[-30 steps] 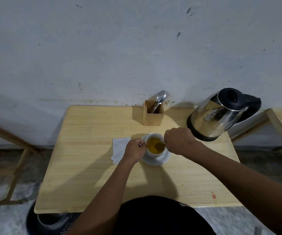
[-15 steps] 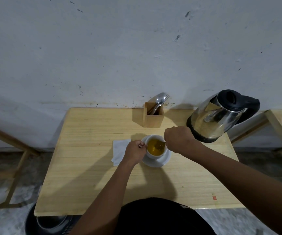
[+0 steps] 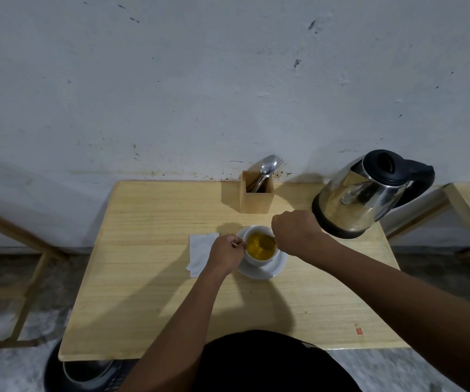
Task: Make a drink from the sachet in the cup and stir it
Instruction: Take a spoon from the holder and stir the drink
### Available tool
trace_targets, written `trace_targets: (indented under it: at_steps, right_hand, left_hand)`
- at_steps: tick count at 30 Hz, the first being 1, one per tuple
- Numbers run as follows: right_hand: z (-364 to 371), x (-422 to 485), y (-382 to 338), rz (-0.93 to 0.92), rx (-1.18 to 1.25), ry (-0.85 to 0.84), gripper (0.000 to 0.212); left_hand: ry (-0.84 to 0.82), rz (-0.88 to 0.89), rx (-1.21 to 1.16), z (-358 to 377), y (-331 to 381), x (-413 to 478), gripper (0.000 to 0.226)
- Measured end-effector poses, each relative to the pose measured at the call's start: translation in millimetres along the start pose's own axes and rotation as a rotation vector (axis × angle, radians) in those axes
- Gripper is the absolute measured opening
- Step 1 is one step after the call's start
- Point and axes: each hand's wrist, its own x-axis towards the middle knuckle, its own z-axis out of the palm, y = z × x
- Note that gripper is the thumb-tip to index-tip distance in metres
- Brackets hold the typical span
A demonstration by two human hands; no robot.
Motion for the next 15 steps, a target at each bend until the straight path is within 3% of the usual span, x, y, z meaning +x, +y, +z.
trace_targets:
  at_steps: [8,15]
  right_hand:
    - [5.9,4.6,-7.5,-0.013,0.122,0.023,0.022]
    - [3.6,0.8,0.2,0.026,0.022,0.002,0.013]
  left_hand:
    - [0.001,0.002,0.011,0.2,0.3,0.0,0.021]
    - [0.006,-0.004,-0.009,1.1,-1.3,2.4,0.017]
